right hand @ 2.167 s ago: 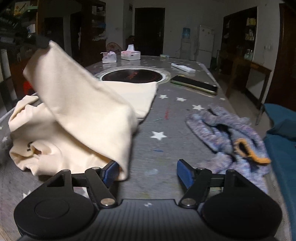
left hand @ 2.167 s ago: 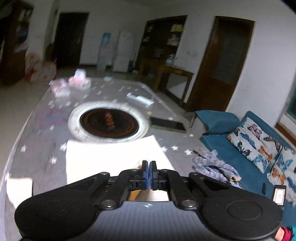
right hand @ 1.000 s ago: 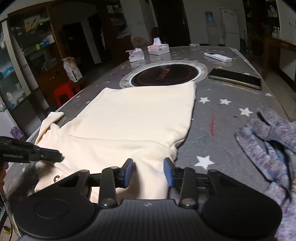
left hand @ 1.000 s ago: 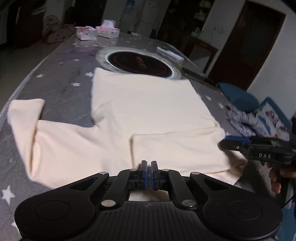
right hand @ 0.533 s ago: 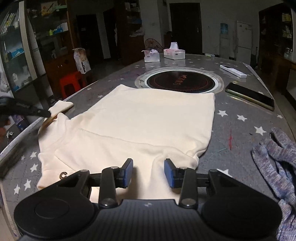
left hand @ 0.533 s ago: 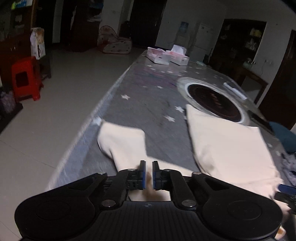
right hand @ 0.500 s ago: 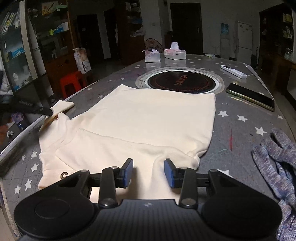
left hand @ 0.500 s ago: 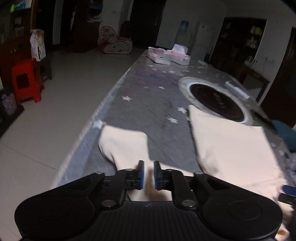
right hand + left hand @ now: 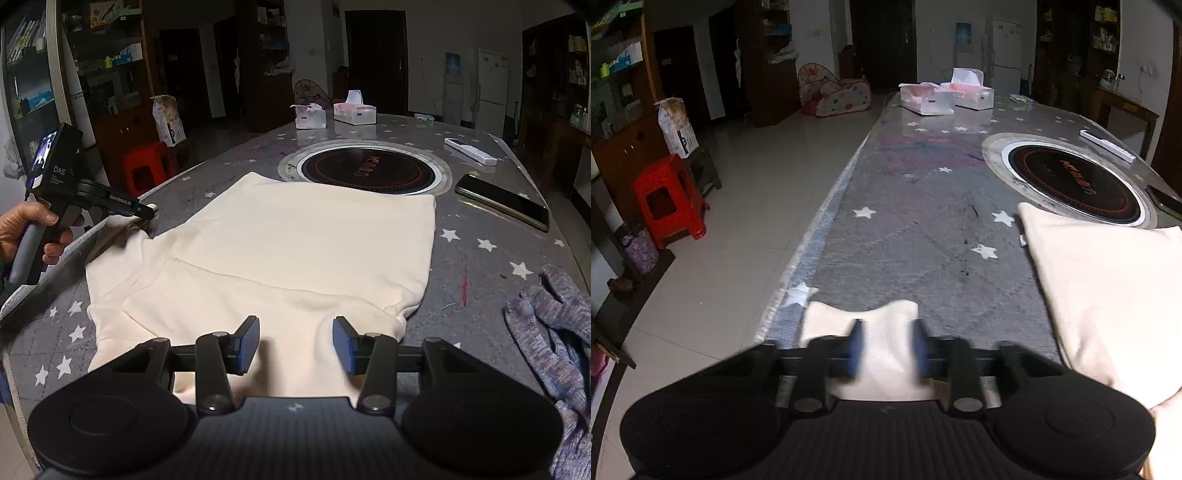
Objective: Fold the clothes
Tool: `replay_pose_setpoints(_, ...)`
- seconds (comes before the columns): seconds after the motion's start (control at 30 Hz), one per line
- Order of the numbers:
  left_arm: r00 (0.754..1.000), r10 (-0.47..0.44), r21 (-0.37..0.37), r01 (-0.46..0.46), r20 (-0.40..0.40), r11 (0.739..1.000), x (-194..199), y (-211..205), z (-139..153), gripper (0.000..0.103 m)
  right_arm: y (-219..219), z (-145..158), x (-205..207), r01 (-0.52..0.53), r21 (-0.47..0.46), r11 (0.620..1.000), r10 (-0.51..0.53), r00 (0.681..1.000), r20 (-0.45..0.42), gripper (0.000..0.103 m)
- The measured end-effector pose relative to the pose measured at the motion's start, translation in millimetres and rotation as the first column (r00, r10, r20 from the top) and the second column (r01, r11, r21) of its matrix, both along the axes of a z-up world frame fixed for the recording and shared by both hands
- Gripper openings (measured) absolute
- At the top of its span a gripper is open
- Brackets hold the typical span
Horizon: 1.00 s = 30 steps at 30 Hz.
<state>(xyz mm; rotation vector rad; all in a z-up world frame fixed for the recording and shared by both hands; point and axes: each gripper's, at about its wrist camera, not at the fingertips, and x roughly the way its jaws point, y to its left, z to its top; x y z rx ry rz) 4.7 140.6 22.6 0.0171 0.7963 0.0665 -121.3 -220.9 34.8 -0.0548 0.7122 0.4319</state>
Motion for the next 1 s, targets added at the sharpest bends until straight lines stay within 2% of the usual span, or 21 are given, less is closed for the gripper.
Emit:
replay_pose_setpoints(0.03,1.0,0.002,-0.043,-0.002,0.0,0.999,-2,4,3,0.008,0,1,-1,0.0,0.002,1.0,0.0,1.0,0.003,0.044)
replay_pose_setpoints(0.1,1.0,0.006,-0.147,-0.003,0.014,0.989,-8,12,11,0.006,-1,4,-3,0.001,0.006,1.0,-0.001,1.0,0.013,0.044)
replay_pose_setpoints(0.23,0.992,-0.037,-0.341,0.077,0.122,0.937,-37,12,45,0.006,-6,11,-10,0.011,0.026,1.0,-0.012,0.999,0.036,0.045)
replay_pose_setpoints(0.4,0.957,-0.169,-0.436,0.26,0.237,0.862,-70,-23,87,0.006,-16,16,-15,0.038,0.055,0.998,-0.041,0.998,0.046,0.045)
replay_pose_setpoints(0.47,0.937,-0.227,-0.48,0.333,0.267,0.811,-80,-42,98,0.006,-21,18,-17,0.057,0.064,0.996,-0.06,0.997,0.048,0.045)
replay_pose_setpoints(0.57,0.905,-0.304,-0.514,0.42,0.296,0.748,-89,-74,104,0.006,-30,19,-19,0.084,0.082,0.993,-0.088,0.995,0.048,0.046)
replay_pose_setpoints(0.73,0.87,-0.399,-0.543,0.493,0.291,0.679,-91,-123,81,0.007,-44,18,-23,0.131,0.096,0.987,-0.136,0.99,0.048,0.05)
replay_pose_setpoints(0.87,0.856,-0.481,-0.56,0.498,0.192,0.662,-89,-147,52,0.014,-52,17,-24,0.157,0.1,0.983,-0.161,0.986,0.04,0.05)
replay_pose_setpoints(0.97,0.834,-0.527,-0.556,0.519,0.163,0.649,-94,-150,43,0.016,-54,17,-24,0.163,0.104,0.981,-0.168,0.985,0.034,0.05)
replay_pose_setpoints(1.0,0.833,-0.528,-0.545,0.524,0.167,0.655,-96,-145,43,0.021,-54,17,-25,0.16,0.107,0.981,-0.165,0.986,0.035,0.05)
